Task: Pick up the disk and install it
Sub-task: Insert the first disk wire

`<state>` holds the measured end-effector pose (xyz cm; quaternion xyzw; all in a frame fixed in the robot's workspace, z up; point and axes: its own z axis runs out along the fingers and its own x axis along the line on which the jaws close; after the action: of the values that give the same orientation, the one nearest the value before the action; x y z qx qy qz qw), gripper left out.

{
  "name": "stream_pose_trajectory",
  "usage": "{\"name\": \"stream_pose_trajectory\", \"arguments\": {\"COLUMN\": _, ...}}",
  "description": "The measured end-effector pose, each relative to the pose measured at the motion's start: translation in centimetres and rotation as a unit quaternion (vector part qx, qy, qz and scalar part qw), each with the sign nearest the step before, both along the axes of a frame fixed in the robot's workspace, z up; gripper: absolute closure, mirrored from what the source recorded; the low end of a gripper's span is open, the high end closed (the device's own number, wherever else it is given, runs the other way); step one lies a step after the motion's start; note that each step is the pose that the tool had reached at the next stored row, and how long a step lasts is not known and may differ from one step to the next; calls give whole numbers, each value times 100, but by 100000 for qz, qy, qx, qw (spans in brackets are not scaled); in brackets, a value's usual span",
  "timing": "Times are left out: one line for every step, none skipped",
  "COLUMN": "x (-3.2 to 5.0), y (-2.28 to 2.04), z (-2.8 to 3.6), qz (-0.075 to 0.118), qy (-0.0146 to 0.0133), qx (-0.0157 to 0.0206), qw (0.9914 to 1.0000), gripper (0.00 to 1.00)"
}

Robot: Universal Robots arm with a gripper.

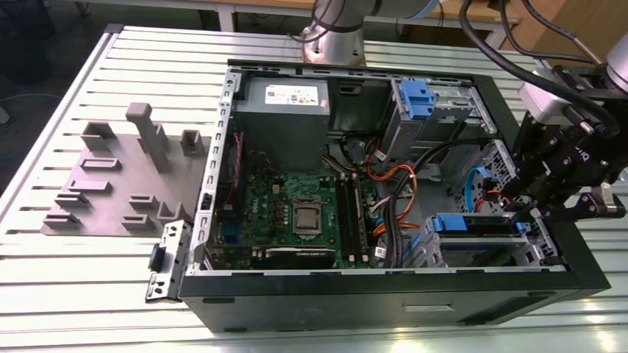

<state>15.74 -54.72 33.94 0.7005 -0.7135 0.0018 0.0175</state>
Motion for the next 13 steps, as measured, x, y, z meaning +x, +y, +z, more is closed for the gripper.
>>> {"name": "stream_pose_trajectory", "arguments": {"x": 0, "y": 0, "z": 0, "qz": 5, "qy": 1, "qx": 0, "qw": 100000, "gripper": 58}}
{"name": "stream_pose_trajectory", "arguments": {"x": 1, "y": 0, "z": 0, "qz": 4, "qy": 1, "qx": 1, "qw": 100000, "gripper": 58}}
{"name": "stream_pose_trajectory", "arguments": {"x": 12, "y": 0, "z": -1, "qz": 11, "qy": 6, "qx": 4, "qw": 100000, "gripper": 58}}
{"name": "stream_pose_trajectory", "arguments": {"x": 29, "y": 0, "z": -3, "qz": 11, "qy": 19, "qx": 5, "qw": 100000, "gripper": 58}}
{"name": "stream_pose_trajectory", "arguments": {"x": 46, "y": 0, "z": -4, "qz": 2, "qy": 34, "qx": 4, "qw": 100000, "gripper": 58}}
{"name": "stream_pose_trajectory", "arguments": {"x": 61, "y": 0, "z": -5, "qz": 4, "qy": 46, "qx": 4, "qw": 100000, "gripper": 58}}
{"name": "stream_pose_trajectory", "arguments": {"x": 68, "y": 1, "z": -7, "qz": 4, "qy": 66, "qx": 13, "qw": 100000, "gripper": 58}}
{"name": "stream_pose_trajectory", "arguments": {"x": 68, "y": 1, "z": -8, "qz": -1, "qy": 94, "qx": 2, "qw": 100000, "gripper": 58}}
{"name": "stream_pose_trajectory", "arguments": {"x": 67, "y": 0, "z": -10, "qz": -13, "qy": 134, "qx": 2, "qw": 100000, "gripper": 58}}
{"name": "stream_pose_trajectory", "arguments": {"x": 68, "y": 0, "z": -12, "qz": -13, "qy": 241, "qx": 16, "qw": 100000, "gripper": 58}}
{"name": "stream_pose_trajectory", "arguments": {"x": 69, "y": 0, "z": -15, "qz": -26, "qy": 477, "qx": 36, "qw": 99999, "gripper": 58}}
{"name": "stream_pose_trajectory", "arguments": {"x": 69, "y": 0, "z": -18, "qz": -71, "qy": 709, "qx": 44, "qw": 99997, "gripper": 58}}
{"name": "stream_pose_trajectory", "arguments": {"x": 71, "y": 0, "z": -19, "qz": -137, "qy": 841, "qx": 42, "qw": 99996, "gripper": 58}}
